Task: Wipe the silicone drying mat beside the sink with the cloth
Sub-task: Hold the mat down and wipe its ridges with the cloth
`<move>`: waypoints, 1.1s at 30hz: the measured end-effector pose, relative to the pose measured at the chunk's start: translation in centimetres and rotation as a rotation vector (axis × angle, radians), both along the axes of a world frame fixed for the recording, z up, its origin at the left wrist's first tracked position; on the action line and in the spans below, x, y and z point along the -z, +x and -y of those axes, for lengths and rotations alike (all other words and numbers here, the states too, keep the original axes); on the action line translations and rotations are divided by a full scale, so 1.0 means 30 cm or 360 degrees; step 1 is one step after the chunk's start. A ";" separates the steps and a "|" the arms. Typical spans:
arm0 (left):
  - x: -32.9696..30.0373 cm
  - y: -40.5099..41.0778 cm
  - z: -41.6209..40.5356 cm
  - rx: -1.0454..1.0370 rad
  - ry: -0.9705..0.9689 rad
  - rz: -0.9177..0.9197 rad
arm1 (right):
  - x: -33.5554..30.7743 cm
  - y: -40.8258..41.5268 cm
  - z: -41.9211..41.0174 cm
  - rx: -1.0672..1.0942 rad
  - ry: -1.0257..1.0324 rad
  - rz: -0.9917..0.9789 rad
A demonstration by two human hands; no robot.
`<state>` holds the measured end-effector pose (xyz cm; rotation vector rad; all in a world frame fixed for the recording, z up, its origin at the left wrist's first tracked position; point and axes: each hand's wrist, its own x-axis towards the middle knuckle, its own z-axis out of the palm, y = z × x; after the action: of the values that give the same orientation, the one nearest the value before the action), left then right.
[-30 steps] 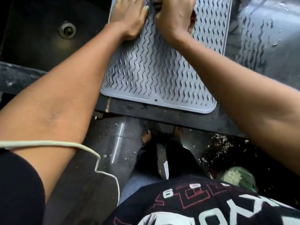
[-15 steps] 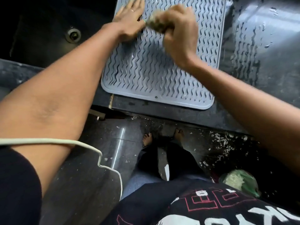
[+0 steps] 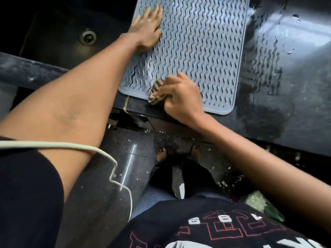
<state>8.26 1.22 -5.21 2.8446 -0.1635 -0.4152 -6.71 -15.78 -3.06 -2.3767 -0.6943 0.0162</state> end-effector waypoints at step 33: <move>0.055 0.361 -0.012 -0.0139 0.0094 0.0363 | 0.042 0.933 -0.080 0.0367 -0.0557 0.0093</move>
<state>19.08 1.57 -6.86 2.9378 -0.0702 -0.0778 21.28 -13.36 -4.31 -2.7913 -0.4694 -0.0334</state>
